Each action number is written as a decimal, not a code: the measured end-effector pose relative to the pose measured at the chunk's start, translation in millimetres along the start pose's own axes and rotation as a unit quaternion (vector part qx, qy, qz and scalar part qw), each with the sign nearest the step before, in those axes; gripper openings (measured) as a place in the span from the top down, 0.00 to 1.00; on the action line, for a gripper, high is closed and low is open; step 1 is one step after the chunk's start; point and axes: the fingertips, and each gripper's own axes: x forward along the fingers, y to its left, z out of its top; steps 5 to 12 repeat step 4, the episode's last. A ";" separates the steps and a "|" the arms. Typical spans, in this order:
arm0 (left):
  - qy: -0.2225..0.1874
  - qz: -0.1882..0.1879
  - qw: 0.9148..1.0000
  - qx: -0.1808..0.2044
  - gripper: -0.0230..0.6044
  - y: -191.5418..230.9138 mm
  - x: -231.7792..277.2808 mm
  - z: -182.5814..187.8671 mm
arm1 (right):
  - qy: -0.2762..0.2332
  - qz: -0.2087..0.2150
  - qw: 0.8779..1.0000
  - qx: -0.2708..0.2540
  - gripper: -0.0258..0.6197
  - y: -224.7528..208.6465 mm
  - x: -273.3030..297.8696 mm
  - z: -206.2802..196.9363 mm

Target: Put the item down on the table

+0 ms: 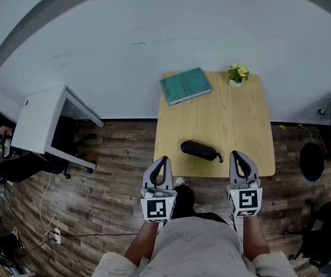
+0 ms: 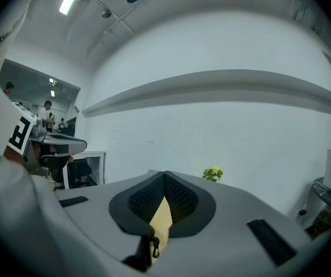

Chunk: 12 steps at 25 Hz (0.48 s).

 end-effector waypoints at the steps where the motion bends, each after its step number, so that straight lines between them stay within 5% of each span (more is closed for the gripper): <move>1: 0.007 -0.001 1.000 -0.002 0.95 -1.2 -0.6 -1.0 | 0.000 0.000 1.000 0.000 0.94 -0.5 -0.6 0.0; 12: 0.018 -0.001 1.000 -0.008 0.95 -4.1 -1.5 -1.8 | 0.000 0.001 1.000 -0.001 0.94 -1.6 -1.9 -0.6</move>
